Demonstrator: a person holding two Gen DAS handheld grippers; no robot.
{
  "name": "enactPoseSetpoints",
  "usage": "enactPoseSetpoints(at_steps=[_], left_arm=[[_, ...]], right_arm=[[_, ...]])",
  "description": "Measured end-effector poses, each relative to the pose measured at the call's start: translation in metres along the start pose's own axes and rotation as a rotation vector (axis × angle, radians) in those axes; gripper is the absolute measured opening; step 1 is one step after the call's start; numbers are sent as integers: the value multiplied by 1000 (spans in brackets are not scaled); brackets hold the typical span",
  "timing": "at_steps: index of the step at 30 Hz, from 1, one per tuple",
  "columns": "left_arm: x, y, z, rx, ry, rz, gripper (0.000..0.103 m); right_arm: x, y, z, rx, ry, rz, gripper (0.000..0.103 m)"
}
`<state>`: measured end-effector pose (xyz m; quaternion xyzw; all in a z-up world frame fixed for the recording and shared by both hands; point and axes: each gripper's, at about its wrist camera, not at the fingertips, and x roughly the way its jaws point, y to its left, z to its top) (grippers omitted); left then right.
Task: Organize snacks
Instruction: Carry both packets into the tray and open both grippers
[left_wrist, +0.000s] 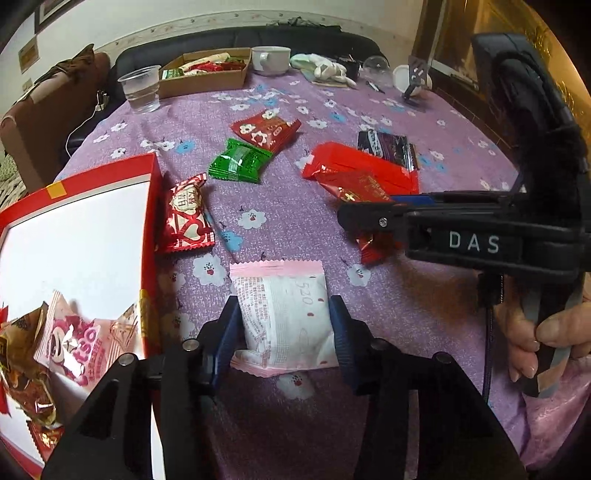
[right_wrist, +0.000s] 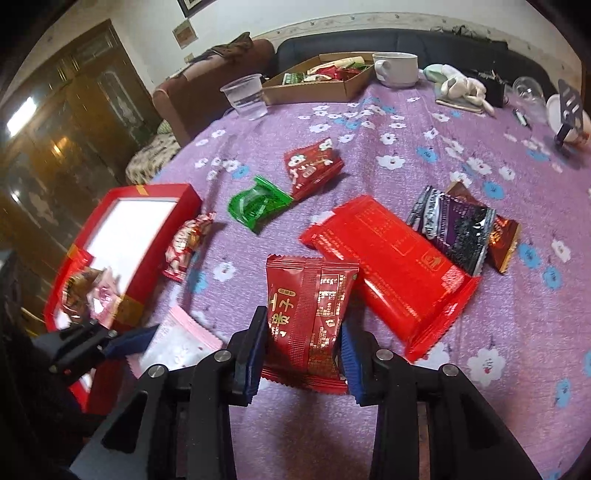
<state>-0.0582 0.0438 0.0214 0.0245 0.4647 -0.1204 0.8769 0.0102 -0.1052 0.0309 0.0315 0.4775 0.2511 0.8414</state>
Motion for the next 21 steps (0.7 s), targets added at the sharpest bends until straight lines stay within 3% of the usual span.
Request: enactPoseSetpoints(at_steps=[11,21], left_arm=[[-53,4,-4,-8,-131,58,45],[-95,41,-21,-48,-204,109,45]], right_arm=[[-13,9,1,8,-58,87,37],[-24,29,-2,-26,-158,93,37]])
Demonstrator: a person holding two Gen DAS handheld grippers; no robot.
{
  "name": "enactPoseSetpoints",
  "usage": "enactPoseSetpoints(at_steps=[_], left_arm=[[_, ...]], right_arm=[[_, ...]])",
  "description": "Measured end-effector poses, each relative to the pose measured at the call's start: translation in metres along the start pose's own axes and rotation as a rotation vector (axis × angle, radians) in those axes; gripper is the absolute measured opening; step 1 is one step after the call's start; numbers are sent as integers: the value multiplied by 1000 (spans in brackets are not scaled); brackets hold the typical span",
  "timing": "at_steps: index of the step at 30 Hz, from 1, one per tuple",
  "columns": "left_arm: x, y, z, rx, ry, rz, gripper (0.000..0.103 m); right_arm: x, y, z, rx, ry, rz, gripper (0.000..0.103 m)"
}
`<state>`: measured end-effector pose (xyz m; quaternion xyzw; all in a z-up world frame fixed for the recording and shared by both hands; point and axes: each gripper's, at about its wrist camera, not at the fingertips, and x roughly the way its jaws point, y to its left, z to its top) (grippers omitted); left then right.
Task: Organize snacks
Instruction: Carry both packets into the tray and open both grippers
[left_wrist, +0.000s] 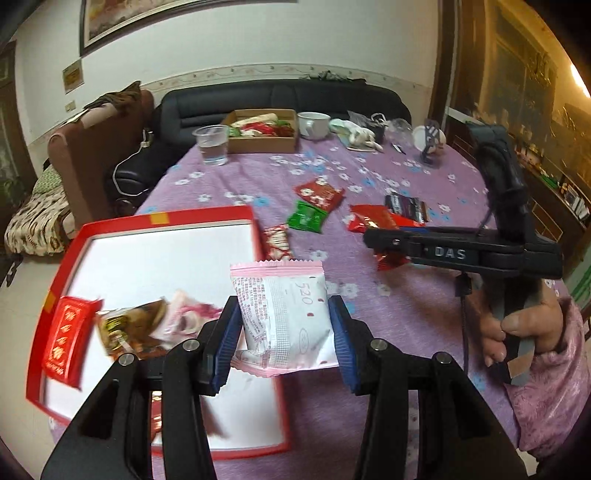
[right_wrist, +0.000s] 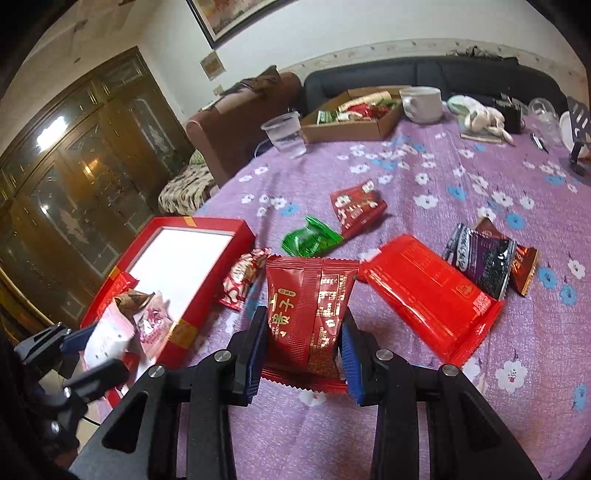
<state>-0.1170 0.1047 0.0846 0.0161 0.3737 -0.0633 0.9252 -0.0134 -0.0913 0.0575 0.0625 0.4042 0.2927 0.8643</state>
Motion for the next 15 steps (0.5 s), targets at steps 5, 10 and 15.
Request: enactPoseSetpoints(at_steps=[5,10,15], left_arm=[[-6,24,-4,-40,-12,11,45],[-11,42,-13,-70,-19,25,45],[-11,66,-21,-114,-13,54,46]], right_arm=[[-3,33,-4,-22,-36,66,37],[10,80,-5,-72,-22,129,37],[29,126,-10,-136,12,171,37]])
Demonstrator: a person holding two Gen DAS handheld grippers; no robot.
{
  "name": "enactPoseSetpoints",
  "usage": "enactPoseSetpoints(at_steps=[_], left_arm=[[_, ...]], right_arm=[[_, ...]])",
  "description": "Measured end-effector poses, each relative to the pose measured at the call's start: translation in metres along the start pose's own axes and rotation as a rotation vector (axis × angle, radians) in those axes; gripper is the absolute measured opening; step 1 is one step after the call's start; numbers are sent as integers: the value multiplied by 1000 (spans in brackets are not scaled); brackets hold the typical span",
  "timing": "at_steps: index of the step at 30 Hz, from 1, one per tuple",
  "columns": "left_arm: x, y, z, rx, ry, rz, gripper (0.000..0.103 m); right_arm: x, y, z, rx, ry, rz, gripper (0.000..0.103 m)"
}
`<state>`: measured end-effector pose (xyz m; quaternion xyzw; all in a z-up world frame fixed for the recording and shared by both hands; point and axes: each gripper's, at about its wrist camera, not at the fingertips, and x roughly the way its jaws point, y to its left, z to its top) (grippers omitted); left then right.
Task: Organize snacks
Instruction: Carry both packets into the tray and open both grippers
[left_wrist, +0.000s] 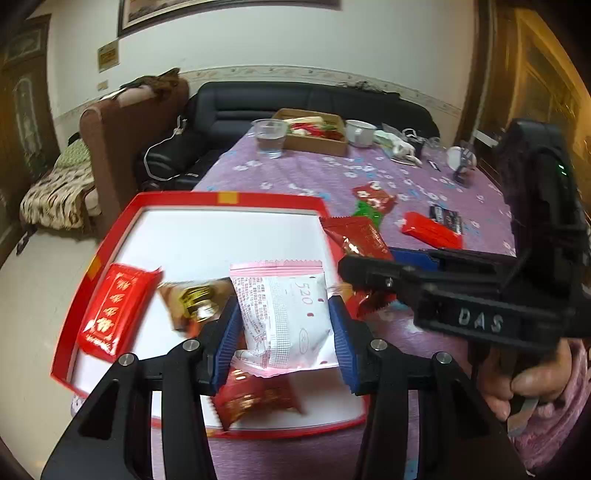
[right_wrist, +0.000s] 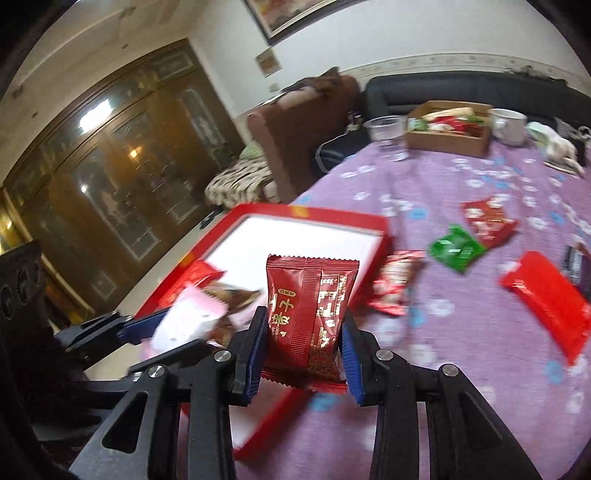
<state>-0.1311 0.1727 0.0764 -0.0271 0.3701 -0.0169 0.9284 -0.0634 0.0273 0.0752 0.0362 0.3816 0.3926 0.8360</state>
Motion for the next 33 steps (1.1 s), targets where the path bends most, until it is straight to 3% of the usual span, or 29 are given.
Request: enactPoseSetpoints(at_steps=[13,27,33], left_arm=[[4,41,-4,-68,-6,56,46],[15,60,-12,-126,26,69,47],[14,64,-12,-155,27,68,49]], right_arm=[[33,33,2,-26,33,37,37],[50,30,-3,-25,47,33,40],[40,20,-1,13,10,35,46]])
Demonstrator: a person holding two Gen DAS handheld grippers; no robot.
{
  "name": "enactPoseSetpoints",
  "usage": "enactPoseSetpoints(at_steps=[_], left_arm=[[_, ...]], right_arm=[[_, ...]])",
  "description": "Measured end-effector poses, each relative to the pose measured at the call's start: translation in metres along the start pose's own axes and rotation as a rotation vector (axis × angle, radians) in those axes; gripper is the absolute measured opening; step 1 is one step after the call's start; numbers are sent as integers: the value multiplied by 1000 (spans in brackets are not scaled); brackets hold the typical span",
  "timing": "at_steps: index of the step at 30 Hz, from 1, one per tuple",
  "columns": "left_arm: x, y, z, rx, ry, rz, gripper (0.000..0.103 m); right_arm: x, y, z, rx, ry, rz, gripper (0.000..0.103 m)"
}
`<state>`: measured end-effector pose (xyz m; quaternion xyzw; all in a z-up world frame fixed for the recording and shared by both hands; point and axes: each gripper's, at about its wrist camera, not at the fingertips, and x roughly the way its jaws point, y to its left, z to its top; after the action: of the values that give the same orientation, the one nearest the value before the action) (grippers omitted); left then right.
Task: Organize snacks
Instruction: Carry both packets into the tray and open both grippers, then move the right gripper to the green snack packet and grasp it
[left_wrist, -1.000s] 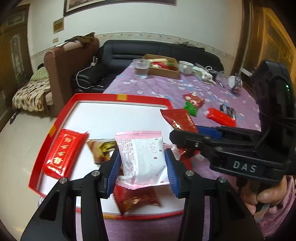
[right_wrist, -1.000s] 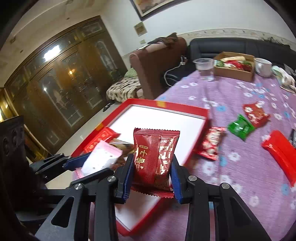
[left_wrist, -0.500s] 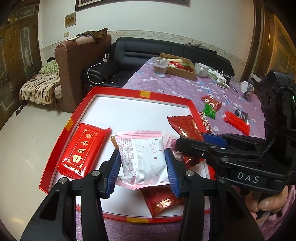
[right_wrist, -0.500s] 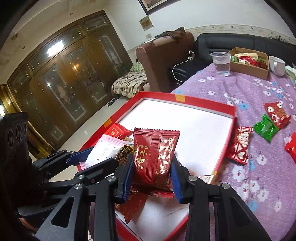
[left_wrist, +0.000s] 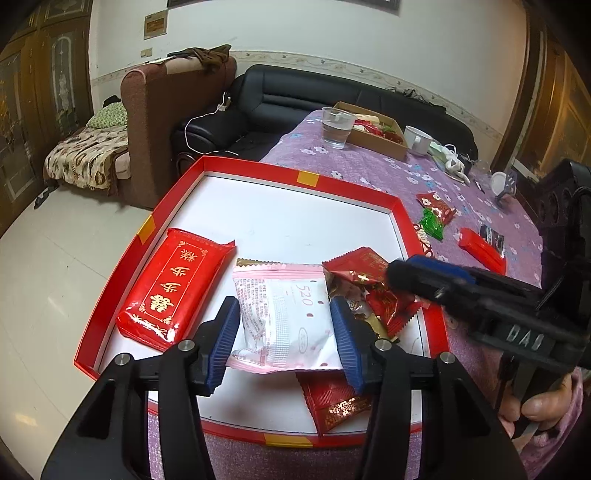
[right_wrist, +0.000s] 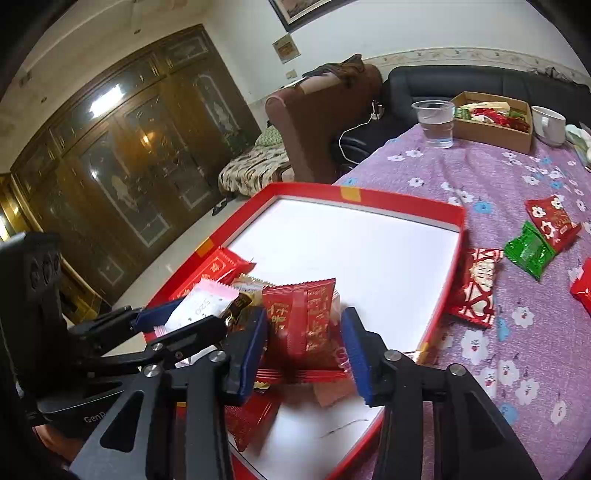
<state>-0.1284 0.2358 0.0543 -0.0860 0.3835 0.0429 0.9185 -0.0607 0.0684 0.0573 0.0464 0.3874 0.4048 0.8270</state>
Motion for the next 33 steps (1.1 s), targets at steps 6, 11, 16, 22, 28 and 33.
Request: enactPoseSetpoints(at_steps=[6,11,16,22,28,33], left_arm=[[-17,2,4,-11,-92,45,61],[-25,-16,5,68,-138,20,62],[-17,-53,2,168,-102,-72,62],[-13,-91,-4,254,-57,-153,62],[-8,-103,-1,269,-24,-182,62],[-2,-115,3,298,7,-233,62]], right_arm=[[-28,-31,11,75,-76,-32,52],[-54,-83,22,154,-110,-124,52],[-54,-123,41,151,-107,-221,53],[-17,-138,58,60,-29,-280,53],[20,-145,66,7,41,-314,53],[35,-151,61,-26,82,-421,46]])
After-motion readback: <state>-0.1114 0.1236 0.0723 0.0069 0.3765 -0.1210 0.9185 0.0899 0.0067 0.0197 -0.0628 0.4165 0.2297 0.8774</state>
